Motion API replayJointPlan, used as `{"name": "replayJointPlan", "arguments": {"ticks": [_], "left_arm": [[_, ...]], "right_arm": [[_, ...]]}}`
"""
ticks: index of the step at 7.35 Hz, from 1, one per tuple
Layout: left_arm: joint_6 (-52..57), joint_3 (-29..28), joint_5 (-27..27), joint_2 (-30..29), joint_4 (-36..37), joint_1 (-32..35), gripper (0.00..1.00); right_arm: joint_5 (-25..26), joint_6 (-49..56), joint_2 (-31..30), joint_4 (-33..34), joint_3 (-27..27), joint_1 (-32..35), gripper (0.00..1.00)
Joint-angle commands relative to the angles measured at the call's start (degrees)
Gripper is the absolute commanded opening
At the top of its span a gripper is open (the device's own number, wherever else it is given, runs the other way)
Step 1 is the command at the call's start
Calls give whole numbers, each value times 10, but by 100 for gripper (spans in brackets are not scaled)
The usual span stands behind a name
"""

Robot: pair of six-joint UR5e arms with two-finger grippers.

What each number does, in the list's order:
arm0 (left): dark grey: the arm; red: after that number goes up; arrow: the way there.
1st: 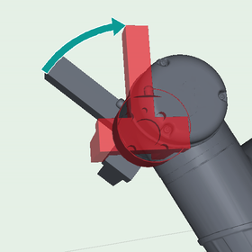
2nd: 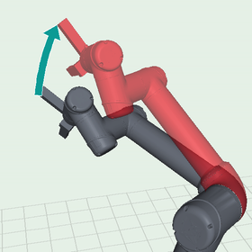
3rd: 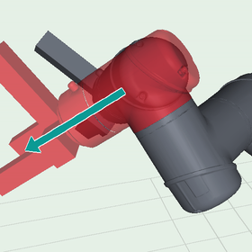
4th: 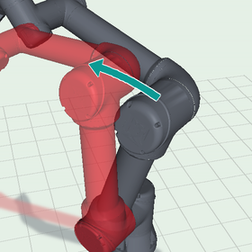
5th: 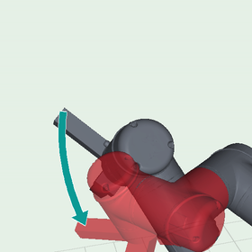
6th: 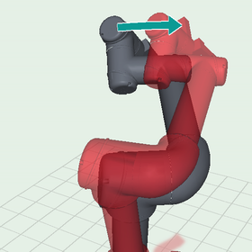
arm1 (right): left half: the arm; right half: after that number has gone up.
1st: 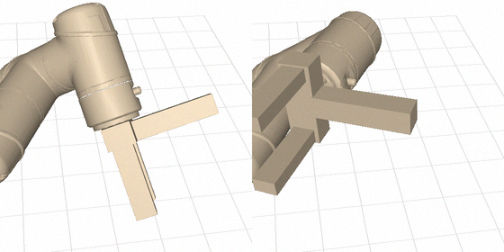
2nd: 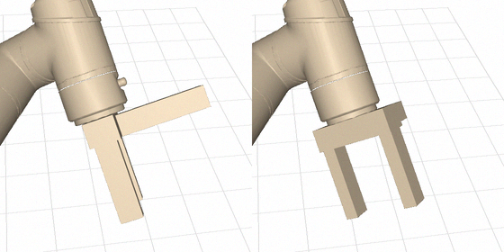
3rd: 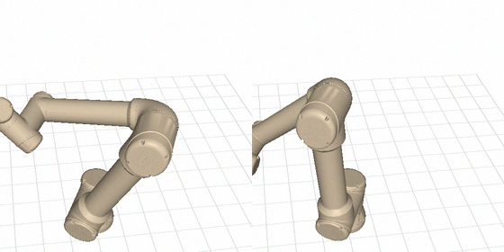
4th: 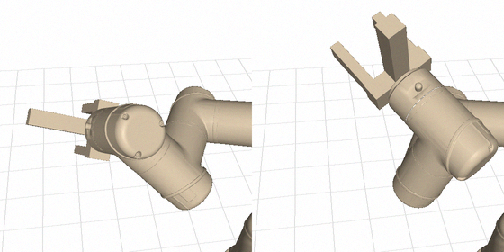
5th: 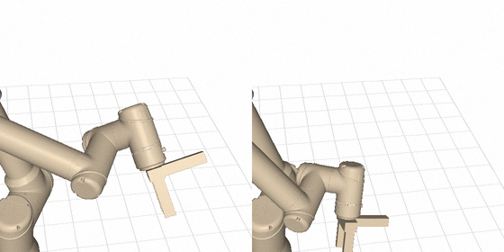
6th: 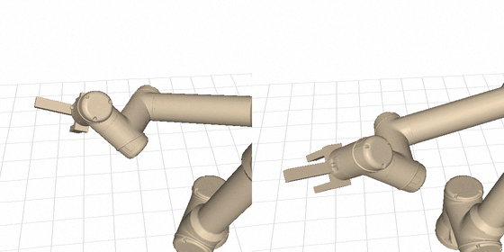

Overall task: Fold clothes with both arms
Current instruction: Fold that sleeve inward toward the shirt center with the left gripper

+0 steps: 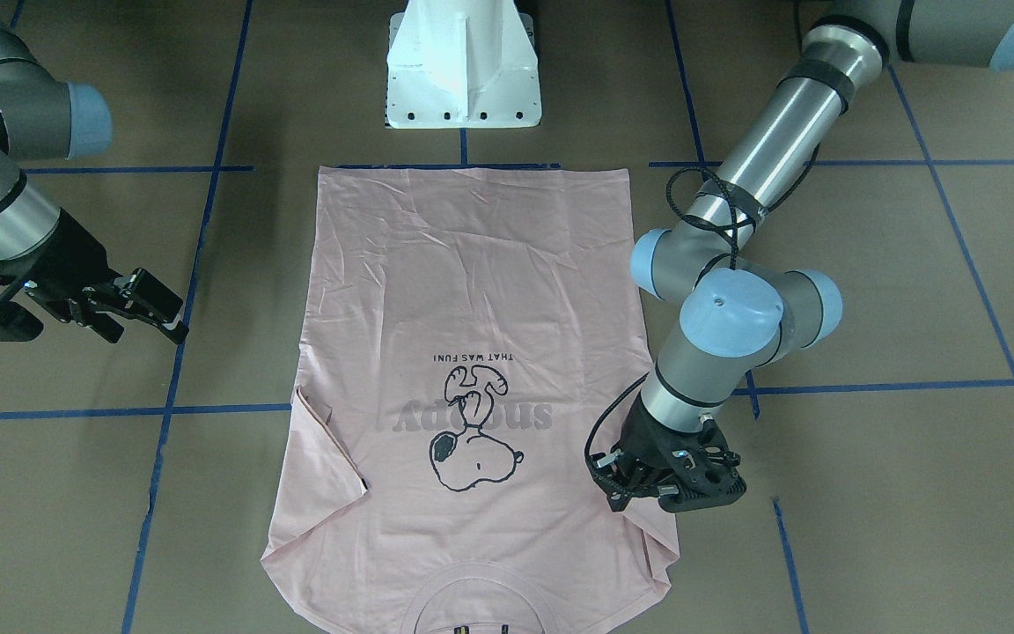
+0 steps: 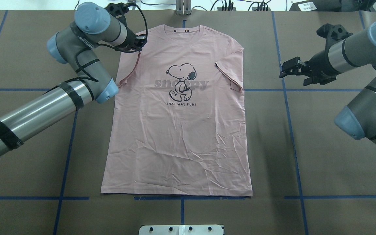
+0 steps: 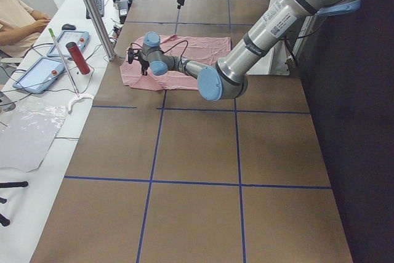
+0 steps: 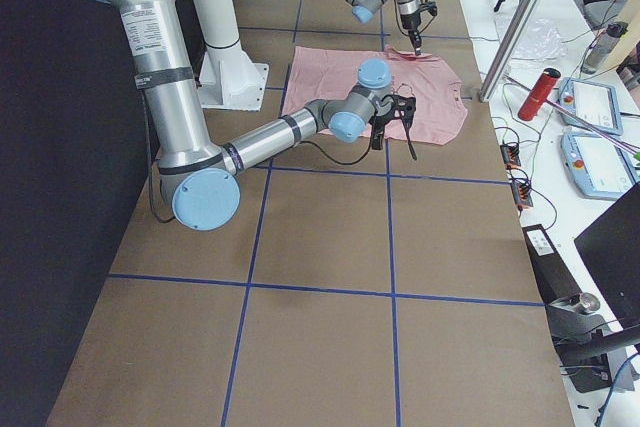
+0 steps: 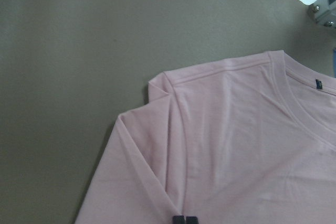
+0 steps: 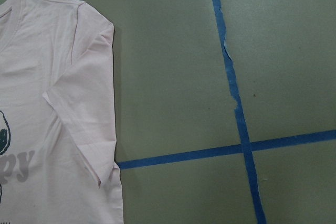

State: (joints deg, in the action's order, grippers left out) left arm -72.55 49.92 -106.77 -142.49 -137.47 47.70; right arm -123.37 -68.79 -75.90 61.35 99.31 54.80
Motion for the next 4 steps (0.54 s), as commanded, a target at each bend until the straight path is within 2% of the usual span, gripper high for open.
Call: {"name": "replayJointPlan", "arguments": {"ticks": [1, 2, 3, 4], "left_arm": [[-1, -39, 20, -26, -26, -3, 0], [-2, -37, 20, -21, -34, -9, 59], [-4, 12, 20, 20, -62, -16, 99], [-5, 102, 19, 80, -62, -22, 100]], "right_arm": [[4, -1, 0, 0, -1, -6, 100], [16, -1, 0, 0, 0, -11, 100], [36, -2, 0, 0, 3, -18, 100], [56, -15, 2, -1, 7, -49, 100]]}}
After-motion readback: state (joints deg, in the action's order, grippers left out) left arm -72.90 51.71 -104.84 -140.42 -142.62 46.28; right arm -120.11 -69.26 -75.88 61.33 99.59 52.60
